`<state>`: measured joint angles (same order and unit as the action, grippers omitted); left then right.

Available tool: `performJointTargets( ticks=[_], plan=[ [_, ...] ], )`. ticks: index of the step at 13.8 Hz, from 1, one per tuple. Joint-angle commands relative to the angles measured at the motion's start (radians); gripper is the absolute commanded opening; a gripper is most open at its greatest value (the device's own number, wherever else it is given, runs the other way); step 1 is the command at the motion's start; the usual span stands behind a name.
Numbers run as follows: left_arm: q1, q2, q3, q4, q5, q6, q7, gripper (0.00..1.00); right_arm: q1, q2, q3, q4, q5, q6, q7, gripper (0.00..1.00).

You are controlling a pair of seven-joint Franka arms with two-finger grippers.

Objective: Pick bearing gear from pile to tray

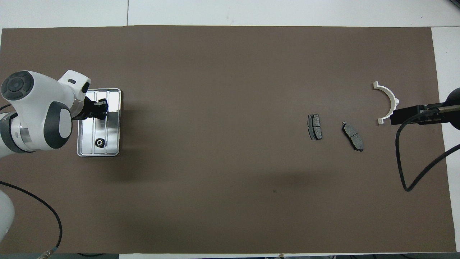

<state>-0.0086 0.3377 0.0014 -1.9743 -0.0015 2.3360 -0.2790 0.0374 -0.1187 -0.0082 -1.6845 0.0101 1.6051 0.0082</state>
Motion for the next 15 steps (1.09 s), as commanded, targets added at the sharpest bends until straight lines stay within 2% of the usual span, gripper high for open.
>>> performJointTargets(
  ticks=[1, 2, 3, 4, 5, 10, 13, 15],
  plan=[
    [0.012, 0.001, -0.007, -0.011, 0.005, 0.032, 0.015, 0.05, 0.007, -0.001, -0.013, -0.004, 0.004, -0.016, -0.014, 1.00],
    [0.010, 0.001, -0.007, -0.012, 0.005, 0.032, 0.015, 0.08, 0.007, 0.001, -0.013, -0.004, 0.004, -0.022, -0.014, 1.00],
    [0.012, 0.001, -0.007, -0.008, 0.005, 0.022, 0.015, 0.28, 0.007, 0.004, -0.012, -0.006, 0.004, -0.022, -0.014, 1.00],
    [0.010, 0.001, -0.007, 0.001, 0.005, 0.013, 0.015, 0.86, 0.007, 0.008, -0.012, -0.007, 0.004, -0.022, -0.014, 1.00],
    [0.007, -0.006, -0.006, 0.011, 0.005, -0.007, 0.014, 1.00, 0.009, 0.011, -0.012, -0.007, 0.004, -0.019, -0.014, 1.00],
    [0.032, -0.169, -0.004, 0.110, 0.005, -0.326, 0.015, 1.00, 0.007, 0.004, -0.012, -0.012, 0.004, -0.021, -0.013, 1.00],
    [0.021, -0.200, -0.006, 0.245, 0.006, -0.566, 0.015, 1.00, 0.009, -0.001, -0.012, -0.012, 0.004, -0.017, -0.013, 1.00],
    [0.019, -0.258, -0.009, 0.272, 0.006, -0.661, 0.017, 1.00, 0.009, -0.003, -0.012, -0.012, 0.005, -0.021, -0.013, 1.00]
  ],
)
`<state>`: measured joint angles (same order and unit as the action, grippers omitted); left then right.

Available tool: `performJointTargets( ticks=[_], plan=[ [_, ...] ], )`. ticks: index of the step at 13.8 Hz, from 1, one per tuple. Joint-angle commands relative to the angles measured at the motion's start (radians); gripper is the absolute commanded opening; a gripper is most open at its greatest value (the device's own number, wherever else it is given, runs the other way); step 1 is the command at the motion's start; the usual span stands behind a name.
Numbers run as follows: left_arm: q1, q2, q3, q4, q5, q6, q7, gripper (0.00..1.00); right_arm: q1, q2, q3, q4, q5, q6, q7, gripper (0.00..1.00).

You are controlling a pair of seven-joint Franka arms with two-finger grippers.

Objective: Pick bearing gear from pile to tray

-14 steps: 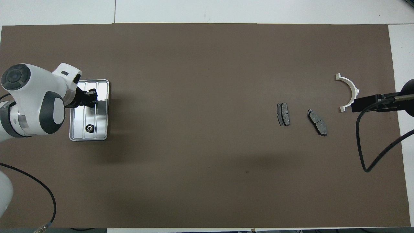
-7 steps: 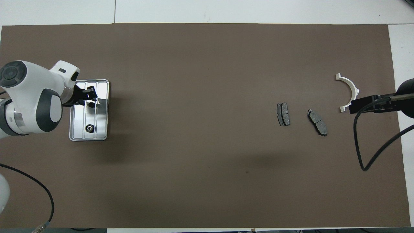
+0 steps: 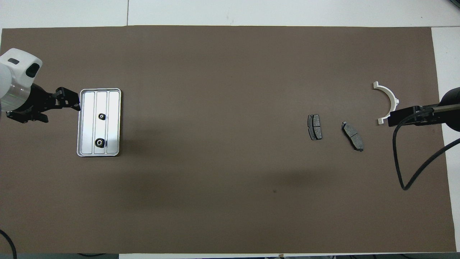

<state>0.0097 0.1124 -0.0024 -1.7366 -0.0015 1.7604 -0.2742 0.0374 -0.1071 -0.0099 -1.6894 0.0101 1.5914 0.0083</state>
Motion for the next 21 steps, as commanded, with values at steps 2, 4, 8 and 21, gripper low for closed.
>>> performJointTargets(
  ticks=[2, 4, 8, 21],
  plan=[
    [0.010, -0.115, -0.008, 0.006, 0.005, -0.117, 0.015, 1.00, 0.009, -0.014, -0.010, -0.007, 0.005, -0.005, -0.013, 1.00],
    [0.026, -0.135, -0.008, -0.004, 0.003, -0.125, 0.041, 1.00, 0.007, -0.013, -0.010, -0.006, 0.005, -0.007, -0.013, 1.00],
    [0.059, -0.175, -0.013, -0.049, -0.011, -0.116, 0.038, 1.00, 0.007, -0.009, -0.010, -0.006, 0.005, -0.008, -0.013, 1.00],
    [0.027, -0.166, -0.021, 0.015, -0.028, -0.087, 0.202, 1.00, 0.003, -0.009, -0.010, -0.004, 0.004, -0.014, -0.013, 1.00]
  ],
)
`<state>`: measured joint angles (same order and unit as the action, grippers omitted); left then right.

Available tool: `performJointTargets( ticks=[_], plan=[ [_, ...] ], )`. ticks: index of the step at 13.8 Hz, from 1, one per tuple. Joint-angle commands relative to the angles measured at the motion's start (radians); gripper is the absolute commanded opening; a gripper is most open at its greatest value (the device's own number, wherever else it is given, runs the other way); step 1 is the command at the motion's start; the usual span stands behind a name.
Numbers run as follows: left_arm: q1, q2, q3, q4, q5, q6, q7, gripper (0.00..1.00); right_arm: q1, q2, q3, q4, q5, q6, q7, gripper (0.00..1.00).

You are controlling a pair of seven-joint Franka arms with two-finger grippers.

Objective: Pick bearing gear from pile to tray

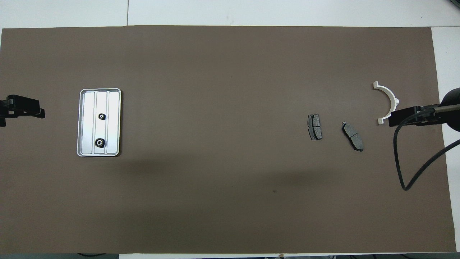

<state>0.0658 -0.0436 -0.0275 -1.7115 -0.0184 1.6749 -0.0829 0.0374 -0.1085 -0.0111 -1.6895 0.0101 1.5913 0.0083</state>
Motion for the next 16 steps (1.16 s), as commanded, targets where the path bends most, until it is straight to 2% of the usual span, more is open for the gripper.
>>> performJointTargets(
  ticks=[1, 16],
  plan=[
    [-0.035, -0.010, 0.005, -0.008, -0.011, -0.003, 0.009, 1.00, 0.003, -0.008, -0.009, -0.004, 0.004, -0.014, -0.014, 1.00],
    [-0.052, -0.015, 0.003, -0.014, -0.005, 0.028, 0.032, 1.00, 0.002, -0.005, -0.006, -0.001, 0.004, -0.004, -0.014, 1.00]
  ],
)
